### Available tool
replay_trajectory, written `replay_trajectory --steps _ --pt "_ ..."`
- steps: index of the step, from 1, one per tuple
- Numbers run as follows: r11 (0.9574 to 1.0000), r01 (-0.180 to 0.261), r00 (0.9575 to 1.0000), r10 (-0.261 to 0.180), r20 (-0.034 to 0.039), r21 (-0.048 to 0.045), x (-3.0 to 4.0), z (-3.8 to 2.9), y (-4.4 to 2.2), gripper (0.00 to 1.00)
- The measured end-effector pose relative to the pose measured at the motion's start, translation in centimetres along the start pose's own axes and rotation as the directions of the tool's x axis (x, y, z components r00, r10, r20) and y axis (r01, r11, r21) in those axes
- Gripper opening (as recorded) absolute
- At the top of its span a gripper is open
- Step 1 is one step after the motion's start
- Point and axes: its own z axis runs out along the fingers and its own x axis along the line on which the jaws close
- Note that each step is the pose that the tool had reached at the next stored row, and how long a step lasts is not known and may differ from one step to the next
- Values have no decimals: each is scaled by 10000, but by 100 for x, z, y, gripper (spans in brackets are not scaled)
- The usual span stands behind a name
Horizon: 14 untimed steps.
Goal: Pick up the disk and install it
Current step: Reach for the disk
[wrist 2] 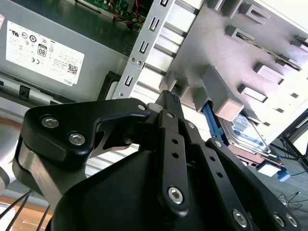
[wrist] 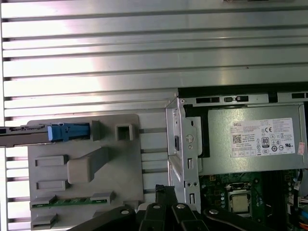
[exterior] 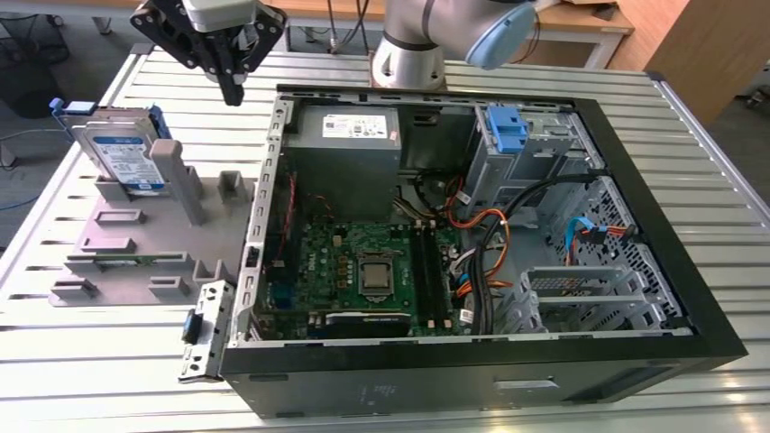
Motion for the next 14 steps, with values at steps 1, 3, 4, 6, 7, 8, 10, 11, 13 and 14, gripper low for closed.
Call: replay_trajectory --steps 1,3,4,6,7,8,10,11,13,14 --pt "10000 0 10000 0 0 0 1 0 0 11" --pt "10000 0 10000 0 0 0 1 0 0 11" --pt "10000 0 10000 0 0 0 1 0 0 11" --pt "10000 0 10000 0 0 0 1 0 0 11" --pt "10000 0 10000 0 0 0 2 0 0 11" --pt "10000 0 10000 0 0 0 2 0 0 11" --pt "10000 0 10000 0 0 0 2 0 0 11" --pt "10000 0 10000 0 1 0 4 0 0 11" --pt "10000 -2 10000 2 -1 1 21 0 0 11" --pt "10000 0 10000 0 0 0 36 1 0 11"
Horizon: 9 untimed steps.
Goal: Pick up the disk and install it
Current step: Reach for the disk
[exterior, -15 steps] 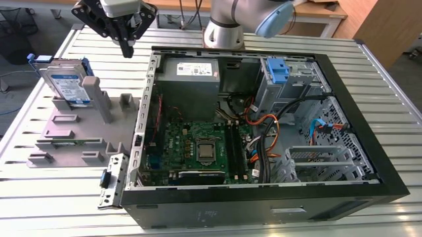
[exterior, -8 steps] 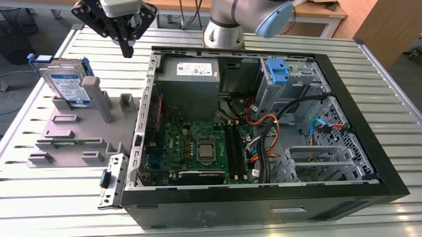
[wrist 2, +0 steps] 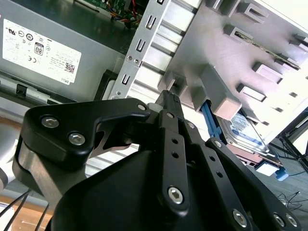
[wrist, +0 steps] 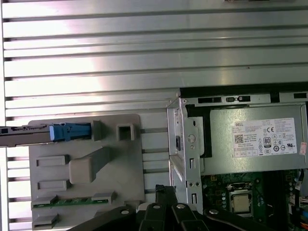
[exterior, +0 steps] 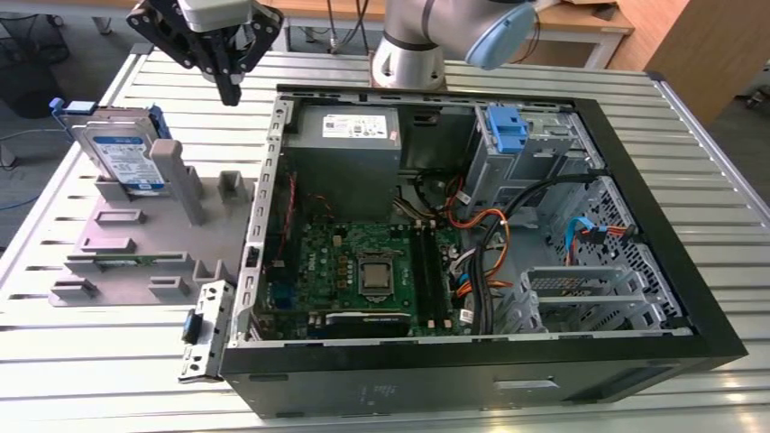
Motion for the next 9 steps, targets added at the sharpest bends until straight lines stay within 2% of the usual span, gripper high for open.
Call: replay_trajectory --steps 9 --pt "10000 0 10000 0 0 0 27 0 -2 11"
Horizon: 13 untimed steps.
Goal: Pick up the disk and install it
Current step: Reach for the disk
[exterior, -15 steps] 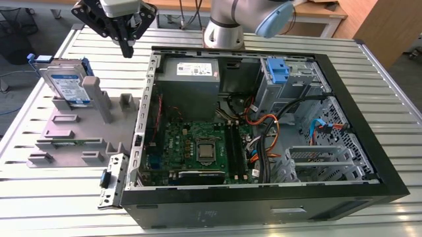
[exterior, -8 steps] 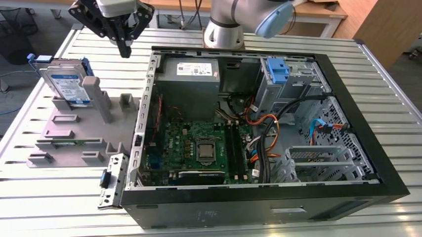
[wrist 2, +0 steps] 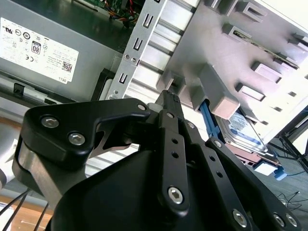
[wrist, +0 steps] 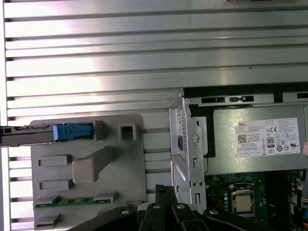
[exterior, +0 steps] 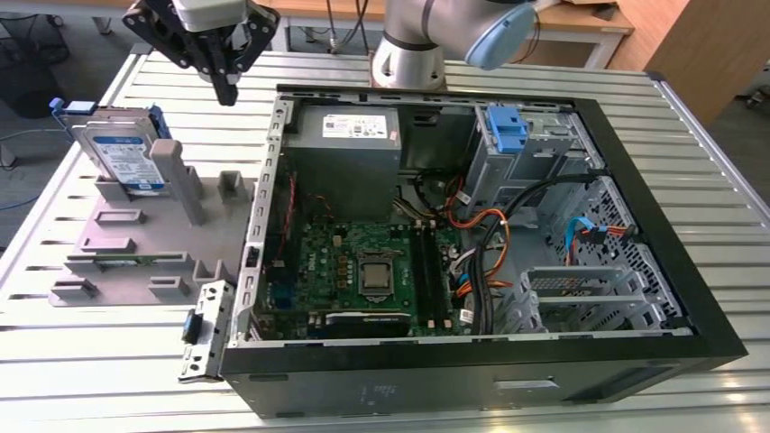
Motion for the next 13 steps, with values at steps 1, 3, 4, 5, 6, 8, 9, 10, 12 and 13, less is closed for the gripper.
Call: replay_trajectory --steps 1,3,4,5,6,8,9,10,12,13 --pt "10000 0 10000 0 1 -1 2 0 0 11" --pt "10000 0 10000 0 1 -1 6 0 0 11" --pt "10000 0 10000 0 0 0 8 0 -1 11" --pt "10000 0 10000 0 0 0 10 0 -1 11" --pt "10000 0 10000 0 1 -1 12 0 -1 11" --pt "10000 0 10000 0 1 -1 17 0 -1 11" --pt "10000 0 10000 0 1 -1 19 0 -1 11" --pt "10000 0 10000 0 1 -1 21 0 -2 11" --pt "10000 0 10000 0 1 -1 25 0 -2 11" --pt "10000 0 10000 0 1 -1 27 0 -2 11"
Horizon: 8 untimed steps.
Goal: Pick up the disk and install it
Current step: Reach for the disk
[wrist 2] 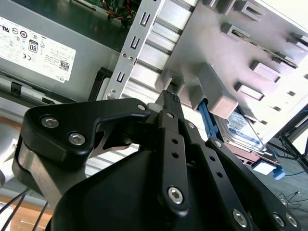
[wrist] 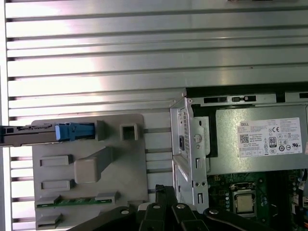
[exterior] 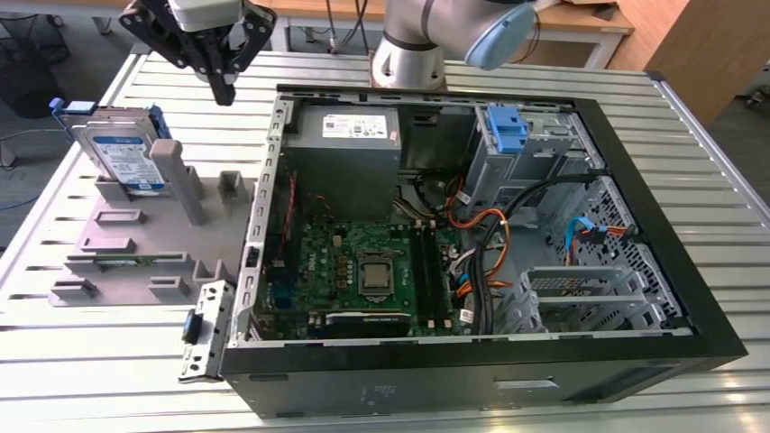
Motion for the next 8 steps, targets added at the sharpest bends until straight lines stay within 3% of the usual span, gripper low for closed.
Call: replay_trajectory --steps 8 --pt "10000 1 10000 -1 0 0 16 0 -1 11"
